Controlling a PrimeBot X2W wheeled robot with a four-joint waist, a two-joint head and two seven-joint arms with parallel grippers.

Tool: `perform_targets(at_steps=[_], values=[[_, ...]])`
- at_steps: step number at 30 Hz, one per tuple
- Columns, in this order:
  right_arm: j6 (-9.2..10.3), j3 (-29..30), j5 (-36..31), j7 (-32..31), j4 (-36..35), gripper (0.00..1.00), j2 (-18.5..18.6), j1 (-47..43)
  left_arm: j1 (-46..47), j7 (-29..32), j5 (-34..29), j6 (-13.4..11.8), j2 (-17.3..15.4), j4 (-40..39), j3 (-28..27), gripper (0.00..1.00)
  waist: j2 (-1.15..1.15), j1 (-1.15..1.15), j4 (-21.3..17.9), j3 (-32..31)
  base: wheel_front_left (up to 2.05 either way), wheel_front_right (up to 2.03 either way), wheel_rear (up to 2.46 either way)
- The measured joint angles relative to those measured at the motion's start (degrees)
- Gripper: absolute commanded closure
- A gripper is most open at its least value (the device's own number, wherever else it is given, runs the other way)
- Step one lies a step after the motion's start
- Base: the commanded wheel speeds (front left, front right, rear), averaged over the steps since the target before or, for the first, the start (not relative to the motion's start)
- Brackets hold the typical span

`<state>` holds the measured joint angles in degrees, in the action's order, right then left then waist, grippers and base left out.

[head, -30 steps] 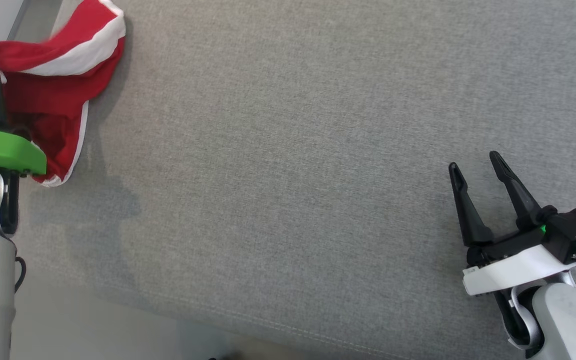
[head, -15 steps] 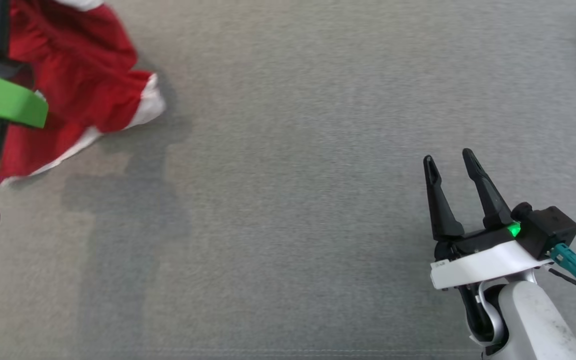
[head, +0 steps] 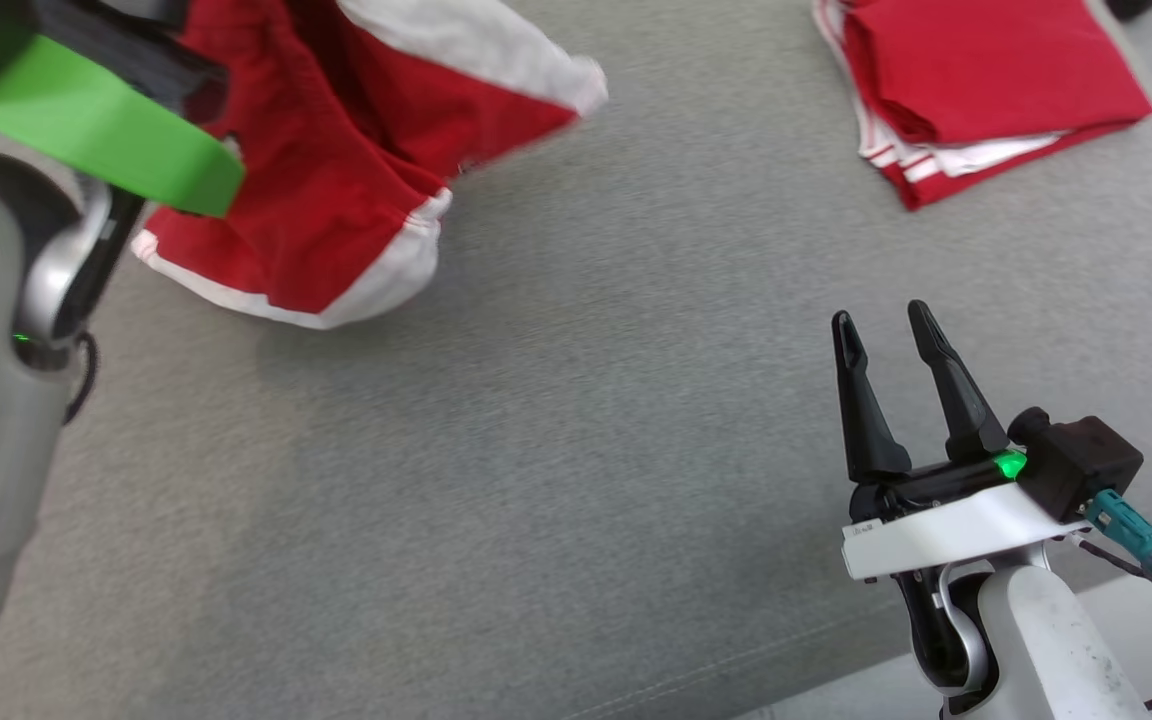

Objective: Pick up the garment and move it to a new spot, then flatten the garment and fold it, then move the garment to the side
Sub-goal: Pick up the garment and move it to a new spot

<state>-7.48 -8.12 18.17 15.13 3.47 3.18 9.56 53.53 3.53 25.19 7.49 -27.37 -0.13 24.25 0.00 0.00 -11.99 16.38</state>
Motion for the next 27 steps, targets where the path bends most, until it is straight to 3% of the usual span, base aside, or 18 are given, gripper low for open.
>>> perform_targets(at_steps=[5,10,16,21,22,23,27], values=[[0.00,0.3,0.3,0.0,-0.2,0.00,-0.2,-0.6,-0.8,1.5,2.0,0.0,1.5,2.1,4.4,1.00,0.00,0.00,-4.7,-0.5,0.00,0.00,0.00],[0.00,0.4,0.5,0.0,-0.6,0.00,-0.2,-0.8,-8.1,2.8,2.1,-0.2,2.0,7.2,9.2,1.00,0.00,0.00,-6.8,0.4,0.00,0.00,0.00],[0.00,0.2,0.2,0.0,-0.9,0.00,-0.2,-0.4,-13.7,-2.5,2.6,-0.9,6.8,17.1,12.0,1.00,0.00,0.00,-6.4,3.0,0.00,0.00,0.00],[0.00,0.1,-0.3,0.0,-1.0,0.00,0.4,0.3,-13.7,-7.9,1.9,-0.9,11.8,26.3,14.8,1.00,0.00,0.00,-3.5,4.7,0.00,0.00,0.00],[0.00,0.0,-0.3,0.0,-0.9,0.00,0.6,0.4,-13.6,-9.1,1.8,-0.9,12.6,27.3,15.1,0.70,0.00,0.00,-2.9,4.8,0.00,0.00,0.00],[0.00,0.0,-0.4,0.0,-0.9,0.00,0.9,0.6,-13.4,-11.0,1.7,-0.9,13.7,28.2,15.3,0.00,0.00,0.00,-2.2,5.0,0.00,0.00,0.00],[0.00,-0.4,-0.6,0.0,-0.6,0.00,1.2,0.6,-12.5,-17.3,-0.4,-1.5,16.4,28.4,15.1,0.00,0.00,0.00,0.4,4.8,0.00,0.00,0.00]])
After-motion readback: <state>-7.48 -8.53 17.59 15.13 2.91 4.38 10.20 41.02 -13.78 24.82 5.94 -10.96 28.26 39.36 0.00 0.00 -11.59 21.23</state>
